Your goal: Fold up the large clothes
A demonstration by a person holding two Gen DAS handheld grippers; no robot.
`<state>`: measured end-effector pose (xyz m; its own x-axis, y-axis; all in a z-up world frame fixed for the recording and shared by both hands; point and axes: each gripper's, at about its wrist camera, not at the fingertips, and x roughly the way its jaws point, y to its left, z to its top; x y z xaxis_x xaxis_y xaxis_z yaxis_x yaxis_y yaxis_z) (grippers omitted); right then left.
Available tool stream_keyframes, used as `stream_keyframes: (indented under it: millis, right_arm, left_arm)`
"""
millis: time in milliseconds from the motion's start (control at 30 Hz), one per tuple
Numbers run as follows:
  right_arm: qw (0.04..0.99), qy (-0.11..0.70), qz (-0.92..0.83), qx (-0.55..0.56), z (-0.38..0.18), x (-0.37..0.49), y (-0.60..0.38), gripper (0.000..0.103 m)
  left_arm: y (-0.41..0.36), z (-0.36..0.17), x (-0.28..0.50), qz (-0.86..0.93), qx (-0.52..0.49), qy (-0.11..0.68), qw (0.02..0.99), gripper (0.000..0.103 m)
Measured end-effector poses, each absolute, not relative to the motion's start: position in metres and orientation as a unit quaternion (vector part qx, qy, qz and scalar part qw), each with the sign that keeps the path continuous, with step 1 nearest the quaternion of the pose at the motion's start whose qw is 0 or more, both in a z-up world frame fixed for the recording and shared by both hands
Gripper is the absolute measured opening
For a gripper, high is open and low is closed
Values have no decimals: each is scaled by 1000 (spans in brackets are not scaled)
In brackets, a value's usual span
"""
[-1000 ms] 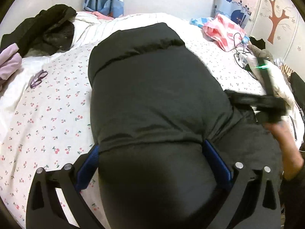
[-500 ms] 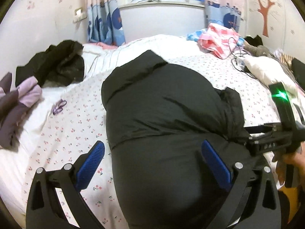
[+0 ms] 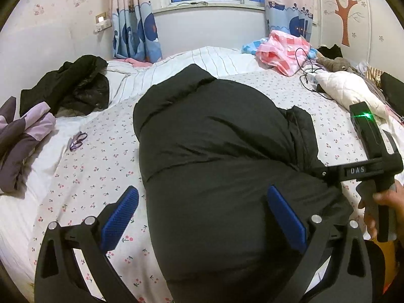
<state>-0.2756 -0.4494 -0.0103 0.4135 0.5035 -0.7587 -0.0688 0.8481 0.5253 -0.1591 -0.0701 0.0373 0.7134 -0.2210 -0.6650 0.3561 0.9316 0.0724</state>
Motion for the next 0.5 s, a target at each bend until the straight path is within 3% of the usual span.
stream_keyframes:
  millis: [367,500]
  right_arm:
    - [781,524,189,282,-35,-259,-420,97]
    - [780,533,206,254,-32,-255,-404,97]
  left_arm:
    - [-65,26,-154,-170,73,360,915,97]
    - [-61,25,-154,-163,69,369,912,97]
